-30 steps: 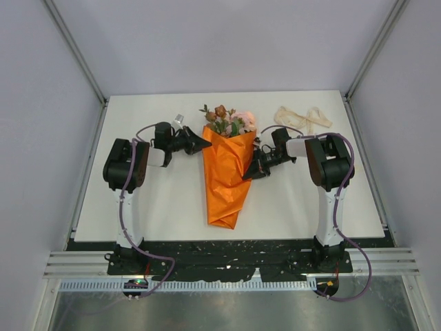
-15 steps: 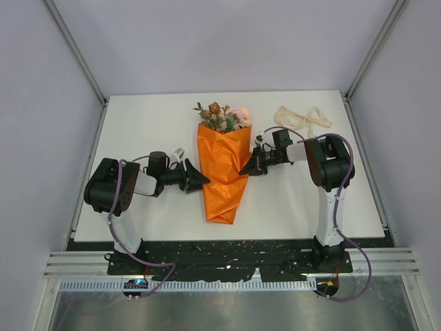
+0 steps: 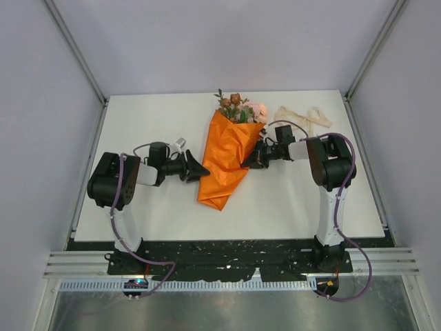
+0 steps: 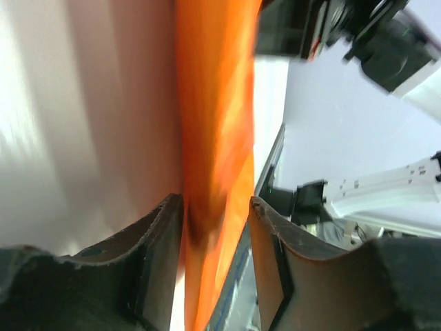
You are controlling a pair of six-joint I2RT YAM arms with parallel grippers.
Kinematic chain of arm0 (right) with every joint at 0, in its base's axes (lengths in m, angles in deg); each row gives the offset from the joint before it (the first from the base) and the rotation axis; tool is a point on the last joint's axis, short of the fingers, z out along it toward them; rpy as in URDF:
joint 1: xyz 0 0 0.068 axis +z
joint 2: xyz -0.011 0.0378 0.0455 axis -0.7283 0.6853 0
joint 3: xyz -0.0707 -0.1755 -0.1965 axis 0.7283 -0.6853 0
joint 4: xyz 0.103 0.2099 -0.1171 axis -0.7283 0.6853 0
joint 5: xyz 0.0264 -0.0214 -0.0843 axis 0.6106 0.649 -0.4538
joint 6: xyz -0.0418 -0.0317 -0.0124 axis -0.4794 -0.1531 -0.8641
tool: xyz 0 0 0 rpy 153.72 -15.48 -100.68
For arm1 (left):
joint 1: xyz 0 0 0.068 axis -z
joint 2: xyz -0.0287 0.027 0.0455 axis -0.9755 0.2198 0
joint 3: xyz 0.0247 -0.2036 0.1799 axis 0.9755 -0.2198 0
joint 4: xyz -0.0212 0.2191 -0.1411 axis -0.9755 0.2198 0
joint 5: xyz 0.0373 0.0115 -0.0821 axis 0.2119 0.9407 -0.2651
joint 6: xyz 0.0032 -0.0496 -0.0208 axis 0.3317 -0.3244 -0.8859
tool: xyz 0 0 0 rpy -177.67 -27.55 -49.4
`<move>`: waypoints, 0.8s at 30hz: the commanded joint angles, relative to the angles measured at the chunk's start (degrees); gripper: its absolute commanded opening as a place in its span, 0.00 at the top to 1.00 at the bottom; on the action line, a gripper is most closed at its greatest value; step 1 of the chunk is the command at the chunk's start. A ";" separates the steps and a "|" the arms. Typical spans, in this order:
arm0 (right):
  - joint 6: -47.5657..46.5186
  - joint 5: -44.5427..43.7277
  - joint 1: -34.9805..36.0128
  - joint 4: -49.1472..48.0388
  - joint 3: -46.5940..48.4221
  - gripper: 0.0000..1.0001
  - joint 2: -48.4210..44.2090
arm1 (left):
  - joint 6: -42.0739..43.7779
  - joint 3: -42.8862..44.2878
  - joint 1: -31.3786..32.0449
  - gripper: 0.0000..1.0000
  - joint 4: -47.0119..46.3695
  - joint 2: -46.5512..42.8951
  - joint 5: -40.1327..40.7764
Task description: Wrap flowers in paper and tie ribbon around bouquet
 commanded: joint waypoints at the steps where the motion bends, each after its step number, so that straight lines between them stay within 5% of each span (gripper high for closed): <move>1: -1.92 -5.74 -0.37 0.81 1.77 0.95 -0.63 | 3.96 -9.37 0.92 0.51 3.11 -3.90 -3.54; 4: -2.62 -5.57 -0.54 1.07 1.07 0.95 -1.16 | 6.06 -13.78 1.62 0.52 4.16 -4.61 -3.54; 5: -3.06 -5.13 -0.54 1.77 1.16 0.95 -1.07 | 7.64 -14.14 2.06 0.78 5.39 -5.13 -3.63; 7: -4.81 -3.82 -0.54 2.82 1.59 0.95 -0.90 | 10.89 -13.79 3.03 1.00 10.29 -6.45 -3.10; 11: -13.77 -2.32 -0.54 13.69 3.61 0.95 -1.33 | 11.96 -14.23 3.91 1.00 12.16 -9.26 -5.29; 12: -17.27 -2.05 -0.54 14.94 3.88 0.95 -1.68 | 12.83 -14.40 3.74 0.94 13.47 -10.49 -5.91; 14: -22.19 -1.35 -0.63 20.39 5.81 0.95 -1.25 | 16.43 -13.79 2.25 0.57 19.43 -13.21 -6.35; 19: -34.77 -0.64 -1.42 35.86 13.80 0.95 1.30 | 33.72 -10.03 -5.66 0.25 36.55 -25.41 -0.56; 20: -38.01 -0.47 -1.68 39.88 14.94 0.95 1.91 | 38.98 -6.97 -6.10 0.05 41.30 -29.27 0.93; 24: -45.16 -0.21 -1.86 47.12 19.61 0.95 3.33 | 45.19 -2.63 -6.11 0.00 37.95 -38.61 4.63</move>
